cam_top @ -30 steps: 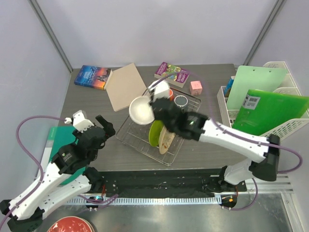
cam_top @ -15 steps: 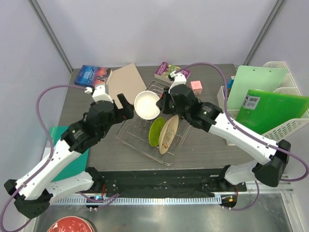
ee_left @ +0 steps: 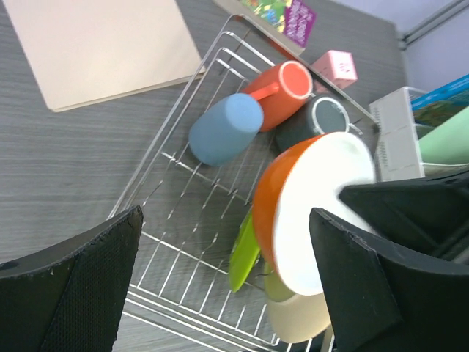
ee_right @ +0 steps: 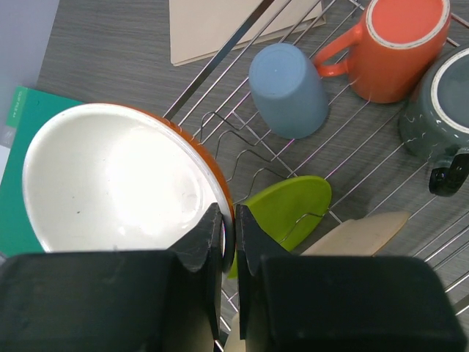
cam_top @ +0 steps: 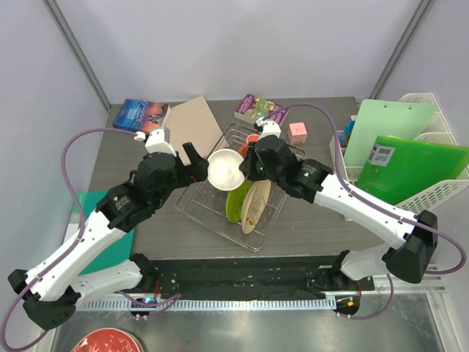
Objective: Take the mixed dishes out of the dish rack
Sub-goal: Pick up the bowl from the dish rack.
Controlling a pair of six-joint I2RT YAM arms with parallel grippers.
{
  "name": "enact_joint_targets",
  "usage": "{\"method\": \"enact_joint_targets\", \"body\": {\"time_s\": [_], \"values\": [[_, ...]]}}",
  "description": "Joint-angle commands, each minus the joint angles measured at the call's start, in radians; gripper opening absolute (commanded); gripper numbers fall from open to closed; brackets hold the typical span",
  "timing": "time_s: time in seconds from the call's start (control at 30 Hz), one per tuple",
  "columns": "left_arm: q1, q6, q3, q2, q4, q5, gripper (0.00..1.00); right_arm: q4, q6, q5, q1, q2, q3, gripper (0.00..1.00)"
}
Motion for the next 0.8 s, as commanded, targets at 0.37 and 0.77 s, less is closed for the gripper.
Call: {"method": "enact_joint_targets", "body": {"time_s": [0.37, 0.77], "values": [[-0.006, -0.005, -0.024, 0.053, 0.113, 0.086, 0.74, 0.079, 0.001, -0.04, 0.012, 0.015, 0.05, 0.01], [-0.005, -0.002, -0.064, 0.075, 0.11, 0.104, 0.23, 0.079, -0.001, -0.063, 0.012, 0.031, 0.07, 0.01]]}}
